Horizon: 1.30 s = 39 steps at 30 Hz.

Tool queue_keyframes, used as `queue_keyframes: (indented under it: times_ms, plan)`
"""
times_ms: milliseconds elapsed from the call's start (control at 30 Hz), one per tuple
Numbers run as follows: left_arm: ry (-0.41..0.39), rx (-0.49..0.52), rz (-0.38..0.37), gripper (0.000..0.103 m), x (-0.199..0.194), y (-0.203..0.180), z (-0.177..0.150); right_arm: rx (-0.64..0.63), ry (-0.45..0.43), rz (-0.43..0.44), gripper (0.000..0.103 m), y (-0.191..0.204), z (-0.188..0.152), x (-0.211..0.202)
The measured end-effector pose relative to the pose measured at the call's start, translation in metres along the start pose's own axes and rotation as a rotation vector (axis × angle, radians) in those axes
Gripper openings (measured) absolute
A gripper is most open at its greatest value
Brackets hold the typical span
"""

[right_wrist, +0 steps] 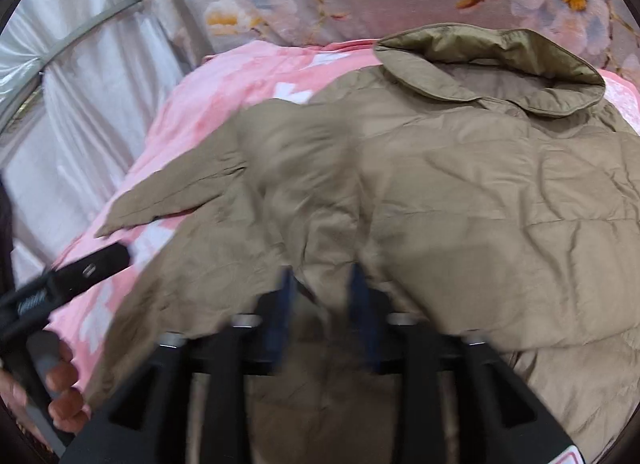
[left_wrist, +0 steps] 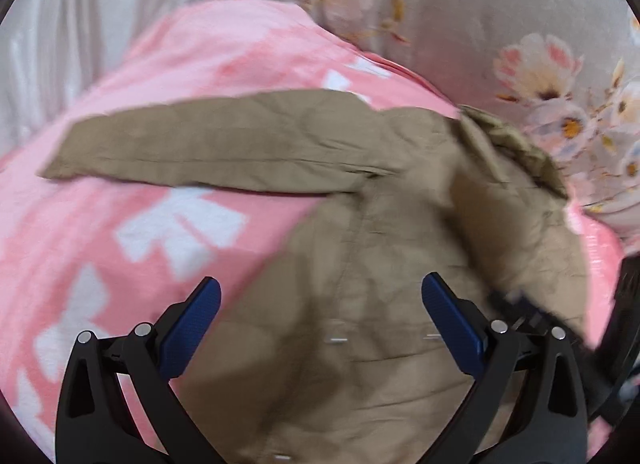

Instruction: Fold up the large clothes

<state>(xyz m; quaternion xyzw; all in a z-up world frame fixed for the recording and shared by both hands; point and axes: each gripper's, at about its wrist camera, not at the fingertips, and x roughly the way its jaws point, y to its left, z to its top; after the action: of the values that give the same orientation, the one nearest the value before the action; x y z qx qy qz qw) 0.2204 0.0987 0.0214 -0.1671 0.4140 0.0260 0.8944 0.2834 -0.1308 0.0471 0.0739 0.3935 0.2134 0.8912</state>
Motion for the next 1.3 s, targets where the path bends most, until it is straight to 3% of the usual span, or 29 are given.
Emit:
queue_keyframes:
  times_ms: [100, 167, 233, 333, 400, 500, 567, 600, 633, 667, 700, 733, 800, 833, 933, 967, 1100, 1200, 1267, 1300]
  plan:
    - [0.074, -0.056, -0.157, 0.098, 0.010, -0.016, 0.008, -0.005, -0.048, 0.006, 0.061, 0.004, -0.017, -0.026]
    - [0.117, -0.057, -0.201, 0.098, 0.023, -0.028, 0.010, 0.034, -0.078, -0.023, 0.063, -0.008, -0.029, -0.046]
    - [0.174, -0.081, -0.212, 0.098, 0.042, -0.038, 0.009, 0.117, -0.104, -0.044, 0.063, -0.033, -0.038, -0.066]
    - [0.235, -0.171, -0.268, 0.097, 0.059, -0.039, 0.009, 0.352, -0.166, -0.091, 0.063, -0.103, -0.046, -0.098]
    - [0.259, -0.236, -0.321, 0.084, 0.064, -0.039, 0.010, 0.510, -0.206, -0.120, 0.064, -0.149, -0.050, -0.112]
    - [0.269, -0.166, -0.334, 0.054, 0.068, -0.056, 0.017, 0.707, -0.273, -0.101, 0.064, -0.207, -0.051, -0.121]
    - [0.247, -0.084, -0.284, 0.011, 0.069, -0.068, 0.024, 0.798, -0.292, -0.092, 0.059, -0.235, -0.047, -0.115]
    - [0.221, -0.055, -0.254, 0.006, 0.067, -0.071, 0.029, 0.818, -0.291, -0.089, 0.052, -0.241, -0.044, -0.112]
    - [0.174, -0.038, -0.245, 0.006, 0.062, -0.073, 0.036, 0.841, -0.284, -0.095, 0.037, -0.248, -0.041, -0.107]
    - [0.144, -0.027, -0.248, 0.005, 0.056, -0.070, 0.042, 0.849, -0.266, -0.114, 0.029, -0.254, -0.035, -0.102]
    - [0.107, -0.018, -0.248, 0.005, 0.050, -0.069, 0.049, 0.840, -0.254, -0.124, 0.013, -0.256, -0.030, -0.098]
    - [0.076, -0.007, -0.253, 0.005, 0.046, -0.068, 0.053, 0.835, -0.262, -0.108, 0.005, -0.256, -0.028, -0.096]
    - [0.037, 0.061, -0.233, 0.005, 0.045, -0.069, 0.057, 0.799, -0.341, -0.092, 0.003, -0.249, -0.026, -0.108]
    - [0.040, 0.082, -0.214, 0.005, 0.051, -0.070, 0.055, 0.747, -0.354, -0.140, 0.002, -0.245, -0.026, -0.113]
    - [0.138, 0.150, -0.110, 0.006, 0.099, -0.068, 0.029, 0.671, -0.210, -0.298, 0.002, -0.246, -0.027, -0.085]
    - [0.143, 0.168, -0.091, 0.006, 0.114, -0.068, 0.017, 0.659, -0.196, -0.306, 0.001, -0.246, -0.026, -0.080]
    - [0.085, 0.237, -0.003, 0.008, 0.110, -0.081, 0.009, 0.579, -0.142, -0.400, 0.003, -0.237, -0.019, -0.081]
    - [0.053, 0.273, 0.064, 0.027, 0.096, -0.082, 0.010, 0.515, -0.124, -0.483, 0.011, -0.220, -0.023, -0.093]
    - [-0.012, 0.285, 0.141, 0.068, 0.075, -0.070, 0.010, 0.463, -0.122, -0.561, 0.014, -0.206, -0.028, -0.108]
    - [-0.045, 0.279, 0.151, 0.070, 0.063, -0.065, 0.011, 0.440, -0.143, -0.588, 0.019, -0.197, -0.031, -0.117]
